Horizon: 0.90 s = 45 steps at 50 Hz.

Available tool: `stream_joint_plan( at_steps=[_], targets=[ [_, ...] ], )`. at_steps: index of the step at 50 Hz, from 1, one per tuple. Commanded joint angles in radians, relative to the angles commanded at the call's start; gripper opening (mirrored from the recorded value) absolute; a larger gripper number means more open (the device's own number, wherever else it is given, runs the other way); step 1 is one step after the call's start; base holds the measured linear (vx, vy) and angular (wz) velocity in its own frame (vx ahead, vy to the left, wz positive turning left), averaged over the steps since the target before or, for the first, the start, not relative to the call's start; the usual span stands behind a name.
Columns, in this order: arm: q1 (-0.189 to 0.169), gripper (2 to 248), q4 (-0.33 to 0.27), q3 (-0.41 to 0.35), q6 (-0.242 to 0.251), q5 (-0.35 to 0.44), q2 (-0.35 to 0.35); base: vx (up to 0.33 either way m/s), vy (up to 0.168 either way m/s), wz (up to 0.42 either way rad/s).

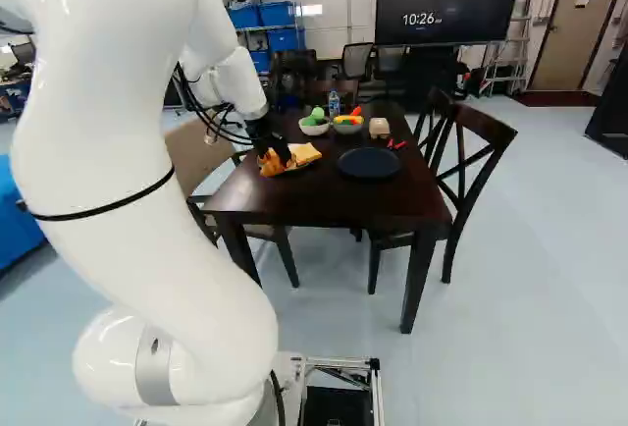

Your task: Move the croissant to the empty plate

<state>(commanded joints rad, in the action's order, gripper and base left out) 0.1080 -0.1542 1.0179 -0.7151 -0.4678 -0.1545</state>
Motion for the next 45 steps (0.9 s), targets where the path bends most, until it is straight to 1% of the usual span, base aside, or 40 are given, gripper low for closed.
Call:
stream_joint_plan(
  at_steps=[10,37,45],
  targets=[
    [-0.035,127,-0.008,0.025,0.000,-0.001,0.004,0.000,0.000,0.000],
    [-0.130,127,-0.106,0.069,0.000,-0.039,0.032,0.000,0.000,0.000],
    [-0.156,127,-0.121,0.096,0.000,-0.052,0.007,0.000,0.000,0.000]
  ],
)
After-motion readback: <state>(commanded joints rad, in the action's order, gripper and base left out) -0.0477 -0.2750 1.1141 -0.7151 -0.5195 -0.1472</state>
